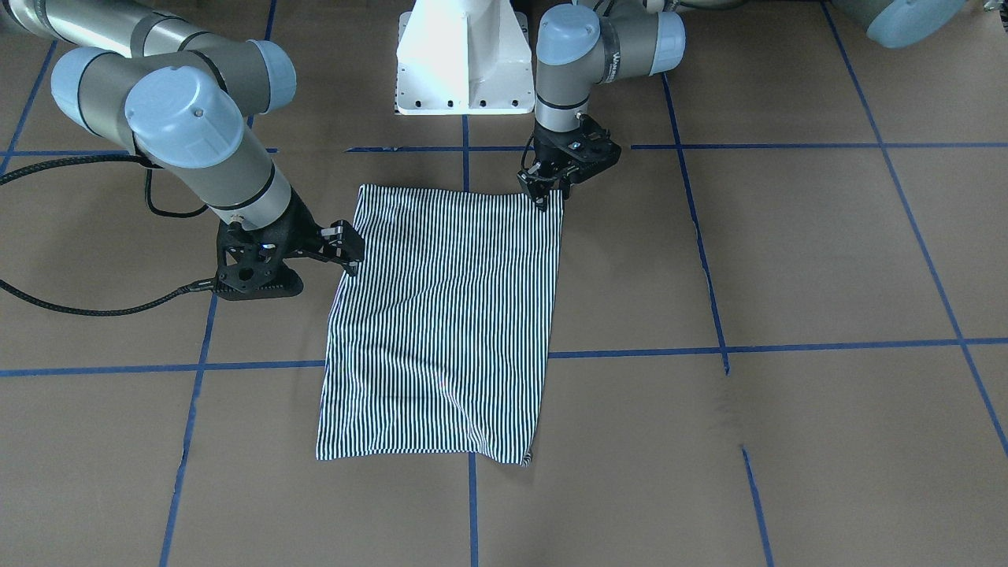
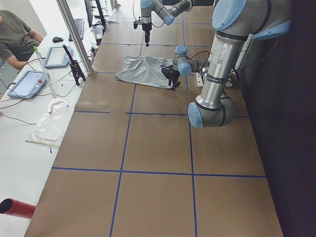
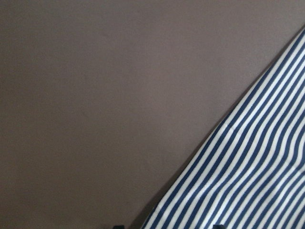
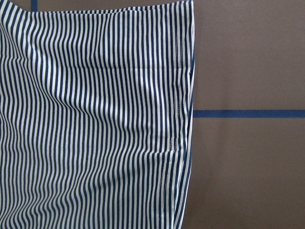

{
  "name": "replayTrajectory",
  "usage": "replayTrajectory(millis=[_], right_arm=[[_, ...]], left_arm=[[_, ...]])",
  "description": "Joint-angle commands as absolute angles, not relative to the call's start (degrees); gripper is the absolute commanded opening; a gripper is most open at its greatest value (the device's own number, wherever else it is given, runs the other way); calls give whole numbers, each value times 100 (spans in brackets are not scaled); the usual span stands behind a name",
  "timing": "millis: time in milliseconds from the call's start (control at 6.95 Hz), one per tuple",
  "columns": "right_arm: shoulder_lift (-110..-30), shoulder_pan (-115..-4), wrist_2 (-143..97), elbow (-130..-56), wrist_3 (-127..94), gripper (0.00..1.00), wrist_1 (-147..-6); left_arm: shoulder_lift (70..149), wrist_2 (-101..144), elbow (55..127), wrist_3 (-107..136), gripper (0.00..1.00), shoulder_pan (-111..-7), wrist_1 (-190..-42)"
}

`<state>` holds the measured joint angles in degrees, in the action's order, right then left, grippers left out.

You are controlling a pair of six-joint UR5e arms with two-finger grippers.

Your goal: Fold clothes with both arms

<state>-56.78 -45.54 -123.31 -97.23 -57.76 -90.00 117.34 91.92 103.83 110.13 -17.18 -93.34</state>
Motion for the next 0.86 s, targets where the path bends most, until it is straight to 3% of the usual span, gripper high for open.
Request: replayTrajectory(millis=[0, 144, 288, 719], right_arm=[[-5678, -4553, -12322, -9721, -5766, 100, -9000], [-5678, -4561, -12322, -9721, -5774, 100, -9000], [-5678, -4562, -12322, -9721, -5766, 100, -9000], [-5695, -4544, -12322, -9756, -5818, 100, -8991]], left_arm=[[11716, 9185, 10389, 11013, 19, -1661, -9334], [11716, 9185, 10397, 11013, 4, -1661, -9334], [11725, 9185, 10397, 10995, 0, -1661, -9334], [11672, 9237, 10861, 10751, 0, -1670, -9316]])
